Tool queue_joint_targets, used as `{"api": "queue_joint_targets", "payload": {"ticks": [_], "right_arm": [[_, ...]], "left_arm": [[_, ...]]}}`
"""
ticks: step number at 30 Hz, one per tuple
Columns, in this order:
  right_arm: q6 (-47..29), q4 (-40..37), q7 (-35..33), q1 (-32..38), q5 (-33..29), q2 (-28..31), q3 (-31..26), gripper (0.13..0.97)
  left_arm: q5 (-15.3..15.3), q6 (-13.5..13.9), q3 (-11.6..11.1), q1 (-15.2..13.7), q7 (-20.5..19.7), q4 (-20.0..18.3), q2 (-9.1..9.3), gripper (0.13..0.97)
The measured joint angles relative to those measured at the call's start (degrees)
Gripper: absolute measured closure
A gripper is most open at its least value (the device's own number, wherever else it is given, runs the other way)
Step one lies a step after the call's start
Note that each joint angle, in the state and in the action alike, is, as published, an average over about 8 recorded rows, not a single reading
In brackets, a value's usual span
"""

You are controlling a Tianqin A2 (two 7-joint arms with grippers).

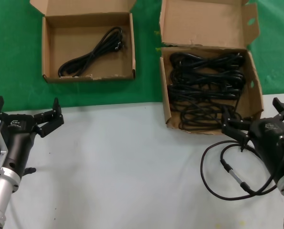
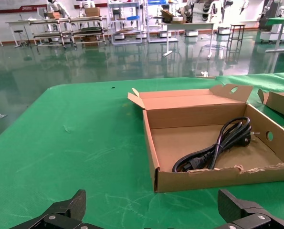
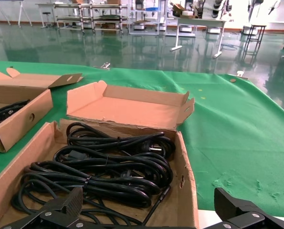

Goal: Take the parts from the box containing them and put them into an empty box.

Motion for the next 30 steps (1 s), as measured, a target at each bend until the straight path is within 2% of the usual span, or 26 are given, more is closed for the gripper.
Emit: {"api": "queue_joint_targets", "payload": {"ticks": [30], "right_arm": [[0.0, 0.0, 0.0, 0.0, 0.0, 0.0, 0.0, 0.129]], "left_arm": [[0.0, 0.0, 0.0, 0.0, 0.0, 0.0, 0.0, 0.132]]}}
